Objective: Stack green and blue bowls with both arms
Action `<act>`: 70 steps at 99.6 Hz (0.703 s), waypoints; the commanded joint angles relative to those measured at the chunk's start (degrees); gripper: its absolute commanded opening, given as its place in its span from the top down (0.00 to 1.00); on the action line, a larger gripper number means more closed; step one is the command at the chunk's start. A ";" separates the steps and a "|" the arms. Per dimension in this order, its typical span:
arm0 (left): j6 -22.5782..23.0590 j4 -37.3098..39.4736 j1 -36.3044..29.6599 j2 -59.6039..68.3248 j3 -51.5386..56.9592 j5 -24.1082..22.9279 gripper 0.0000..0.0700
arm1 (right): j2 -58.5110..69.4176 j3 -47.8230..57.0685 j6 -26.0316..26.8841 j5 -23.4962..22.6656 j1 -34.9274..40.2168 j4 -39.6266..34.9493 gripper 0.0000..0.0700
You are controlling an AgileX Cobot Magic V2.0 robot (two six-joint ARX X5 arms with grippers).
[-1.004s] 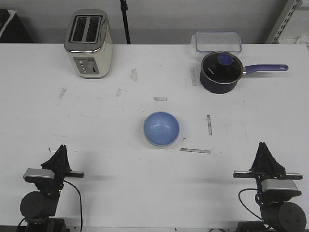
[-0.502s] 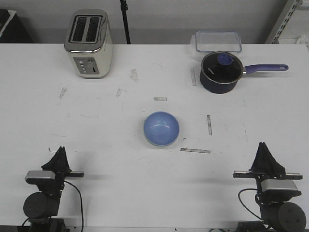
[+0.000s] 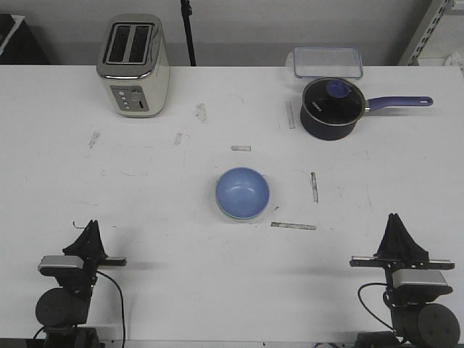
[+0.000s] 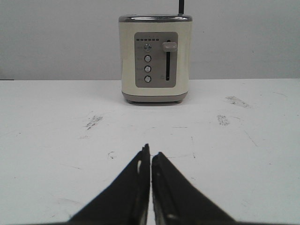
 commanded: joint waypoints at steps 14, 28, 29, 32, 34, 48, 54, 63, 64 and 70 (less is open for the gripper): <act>0.13 0.70 0.04 -0.09 -1.25 0.04 1.00 | -0.26 0.31 -0.22 0.00 0.04 0.46 0.99; 0.13 0.68 0.04 -0.09 -1.25 0.04 1.00 | -0.26 0.31 -0.22 0.00 0.04 0.48 0.99; 0.13 0.68 0.04 -0.09 -1.25 0.04 1.00 | -0.26 0.31 -0.22 0.00 0.04 0.48 0.99; 0.13 0.70 0.04 -0.09 -1.25 0.04 1.00 | -0.26 0.31 -0.22 0.00 0.04 0.48 0.99; 0.13 0.70 0.04 -0.09 -1.25 0.04 1.00 | -0.26 0.31 -0.22 0.00 0.04 0.48 0.99; 0.13 0.70 0.04 -0.09 -1.25 0.04 1.00 | -0.26 0.31 -0.22 0.00 0.04 0.46 0.99; 0.13 0.70 0.04 -0.09 -1.25 0.04 1.00 | -0.26 0.31 -0.22 0.00 0.04 0.46 0.99; 0.13 0.70 0.04 -0.09 -1.25 0.04 1.00 | -0.68 -0.31 -0.52 -0.24 0.00 0.66 0.99; 0.13 0.70 0.04 -0.09 -1.25 0.04 1.00 | -0.87 -0.50 -0.57 -0.55 -0.04 0.68 0.99; 0.13 0.70 0.04 -0.09 -1.25 0.04 1.00 | -1.90 -2.10 -0.63 -1.20 -0.37 1.14 0.99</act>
